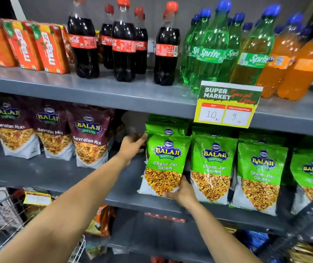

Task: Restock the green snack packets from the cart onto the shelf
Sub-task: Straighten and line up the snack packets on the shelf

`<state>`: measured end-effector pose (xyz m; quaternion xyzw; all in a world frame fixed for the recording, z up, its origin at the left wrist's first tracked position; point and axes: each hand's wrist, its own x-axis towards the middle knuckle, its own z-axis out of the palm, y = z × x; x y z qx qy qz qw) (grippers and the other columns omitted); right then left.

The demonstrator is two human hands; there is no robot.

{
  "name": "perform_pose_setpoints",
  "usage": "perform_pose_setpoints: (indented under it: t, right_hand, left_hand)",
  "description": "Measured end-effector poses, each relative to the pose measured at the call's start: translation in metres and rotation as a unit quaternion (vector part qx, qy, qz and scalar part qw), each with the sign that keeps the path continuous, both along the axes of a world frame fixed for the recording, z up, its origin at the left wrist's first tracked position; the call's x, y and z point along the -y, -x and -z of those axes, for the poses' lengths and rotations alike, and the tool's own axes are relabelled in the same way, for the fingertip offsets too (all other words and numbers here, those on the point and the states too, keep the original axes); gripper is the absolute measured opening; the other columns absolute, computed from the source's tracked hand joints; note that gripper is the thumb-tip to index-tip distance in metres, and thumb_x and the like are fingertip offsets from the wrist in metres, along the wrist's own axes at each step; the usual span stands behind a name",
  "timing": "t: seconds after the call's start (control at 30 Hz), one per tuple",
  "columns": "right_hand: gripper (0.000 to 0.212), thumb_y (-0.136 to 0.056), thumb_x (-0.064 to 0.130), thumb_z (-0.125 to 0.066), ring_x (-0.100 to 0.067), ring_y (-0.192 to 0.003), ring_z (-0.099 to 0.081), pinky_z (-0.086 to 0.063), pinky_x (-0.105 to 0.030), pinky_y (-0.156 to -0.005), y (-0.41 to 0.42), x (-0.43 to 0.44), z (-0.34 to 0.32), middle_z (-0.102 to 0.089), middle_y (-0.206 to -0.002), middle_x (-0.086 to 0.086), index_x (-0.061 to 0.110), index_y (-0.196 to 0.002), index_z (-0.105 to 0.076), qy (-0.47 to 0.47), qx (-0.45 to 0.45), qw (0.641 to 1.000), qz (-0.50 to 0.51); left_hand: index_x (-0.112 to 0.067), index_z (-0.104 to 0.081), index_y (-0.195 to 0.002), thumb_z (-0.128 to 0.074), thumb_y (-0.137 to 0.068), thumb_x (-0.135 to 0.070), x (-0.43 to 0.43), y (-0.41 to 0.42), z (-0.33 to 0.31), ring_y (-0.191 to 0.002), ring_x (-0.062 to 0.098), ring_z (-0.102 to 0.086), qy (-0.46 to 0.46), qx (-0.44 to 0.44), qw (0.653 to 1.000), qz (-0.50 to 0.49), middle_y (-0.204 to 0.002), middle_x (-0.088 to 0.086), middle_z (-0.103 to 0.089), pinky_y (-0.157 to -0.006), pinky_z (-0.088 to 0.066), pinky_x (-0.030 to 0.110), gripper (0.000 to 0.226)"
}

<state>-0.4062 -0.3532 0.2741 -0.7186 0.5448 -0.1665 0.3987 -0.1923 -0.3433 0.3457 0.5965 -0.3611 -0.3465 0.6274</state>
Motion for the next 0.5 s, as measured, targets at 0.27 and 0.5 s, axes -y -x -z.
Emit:
perform_pose_setpoints:
  t: [0.27, 0.5]
  right_hand:
    - [0.088, -0.06, 0.033, -0.085, -0.029, -0.119, -0.053, -0.045, -0.037, -0.098, -0.005, 0.006, -0.006, -0.057, -0.13, -0.012, 0.008, -0.127, -0.033, 0.013, -0.035, 0.999, 0.003]
    - [0.053, -0.072, 0.045, -0.073, -0.023, -0.084, -0.064, -0.053, -0.033, -0.078, 0.013, 0.06, -0.089, -0.069, -0.106, -0.011, 0.012, -0.111, -0.059, 0.173, 0.146, 0.967, 0.115]
  left_hand:
    - [-0.005, -0.064, -0.088, -0.073, -0.079, -0.017, 0.017, -0.013, -0.01, -0.071, 0.004, -0.063, 0.023, 0.038, 0.999, -0.029, -0.083, 0.007, -0.066, -0.08, -0.051, 0.037, 0.018]
    - [-0.022, -0.045, -0.117, -0.085, -0.04, -0.054, -0.049, 0.039, 0.07, -0.102, 0.013, -0.057, -0.068, 0.092, 0.993, -0.038, -0.11, -0.004, -0.058, -0.091, -0.045, 0.029, 0.092]
